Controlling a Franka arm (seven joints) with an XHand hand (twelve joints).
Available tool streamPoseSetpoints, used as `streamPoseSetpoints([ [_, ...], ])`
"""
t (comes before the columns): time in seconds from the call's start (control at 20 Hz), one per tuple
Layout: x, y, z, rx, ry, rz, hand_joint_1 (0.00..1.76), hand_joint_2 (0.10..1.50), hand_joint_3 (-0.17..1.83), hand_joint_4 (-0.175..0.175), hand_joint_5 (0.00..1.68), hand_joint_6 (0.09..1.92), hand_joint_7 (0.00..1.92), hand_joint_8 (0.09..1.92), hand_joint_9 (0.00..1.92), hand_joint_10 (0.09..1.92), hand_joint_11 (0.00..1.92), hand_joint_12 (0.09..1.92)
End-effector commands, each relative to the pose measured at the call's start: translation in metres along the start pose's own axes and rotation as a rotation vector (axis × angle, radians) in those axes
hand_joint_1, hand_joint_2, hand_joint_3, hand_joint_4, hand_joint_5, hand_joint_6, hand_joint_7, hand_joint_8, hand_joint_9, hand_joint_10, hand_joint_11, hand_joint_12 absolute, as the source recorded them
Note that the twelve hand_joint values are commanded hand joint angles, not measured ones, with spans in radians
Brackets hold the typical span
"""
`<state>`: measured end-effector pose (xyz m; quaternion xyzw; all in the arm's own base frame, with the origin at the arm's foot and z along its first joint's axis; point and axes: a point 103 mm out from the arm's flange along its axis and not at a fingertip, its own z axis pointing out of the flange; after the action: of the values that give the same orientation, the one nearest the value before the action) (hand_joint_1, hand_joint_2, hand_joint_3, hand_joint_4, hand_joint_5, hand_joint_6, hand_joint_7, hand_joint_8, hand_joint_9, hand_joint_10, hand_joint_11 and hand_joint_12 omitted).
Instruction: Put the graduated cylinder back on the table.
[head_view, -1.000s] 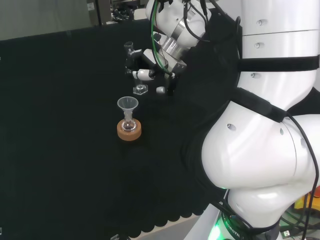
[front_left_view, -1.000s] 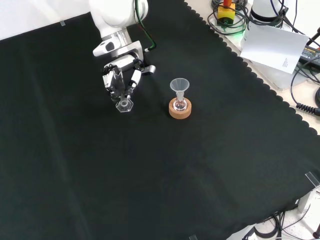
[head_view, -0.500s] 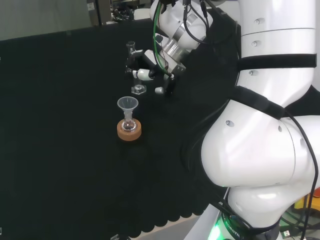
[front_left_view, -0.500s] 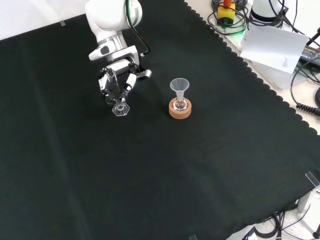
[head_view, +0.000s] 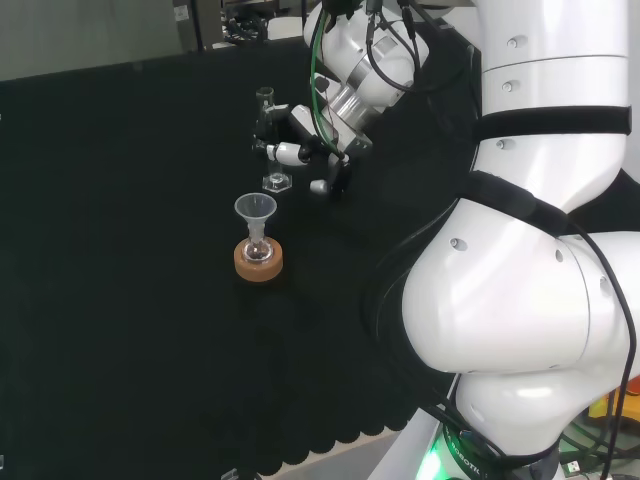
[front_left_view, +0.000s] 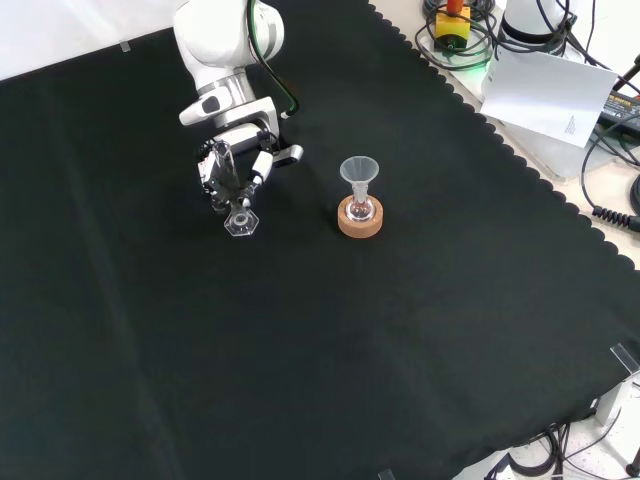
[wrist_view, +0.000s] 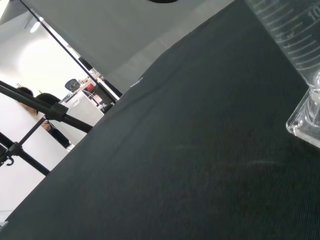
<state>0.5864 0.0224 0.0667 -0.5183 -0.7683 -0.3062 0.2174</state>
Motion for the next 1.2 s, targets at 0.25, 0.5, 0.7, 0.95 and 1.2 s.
streamPoseSetpoints([
  [0.25,-0.0061,-0.0079,0.0046,0.004,0.013,0.020,1.10,1.16,0.00,-0.092,0.89,1.15,1.14,0.40,1.39,0.09,1.29,0.72],
  [0.5,-0.0070,-0.0112,0.0038,0.013,0.036,0.020,1.05,1.17,0.00,-0.001,0.88,1.16,1.02,0.51,1.36,0.09,1.13,0.86],
  [0.7,-0.0072,-0.0123,0.0011,0.020,0.046,0.020,0.98,1.13,-0.03,-0.004,0.82,0.94,0.92,0.55,1.30,0.09,1.02,0.95],
  [0.95,-0.0082,-0.0112,-0.0011,0.050,0.059,0.029,0.86,1.05,-0.16,-0.046,0.59,0.70,0.71,0.58,1.10,0.09,0.74,1.14],
  [1.2,-0.0091,-0.0106,-0.0026,0.075,0.068,0.044,0.80,0.99,-0.17,-0.063,0.43,0.53,0.53,0.64,0.95,0.09,0.53,1.26],
])
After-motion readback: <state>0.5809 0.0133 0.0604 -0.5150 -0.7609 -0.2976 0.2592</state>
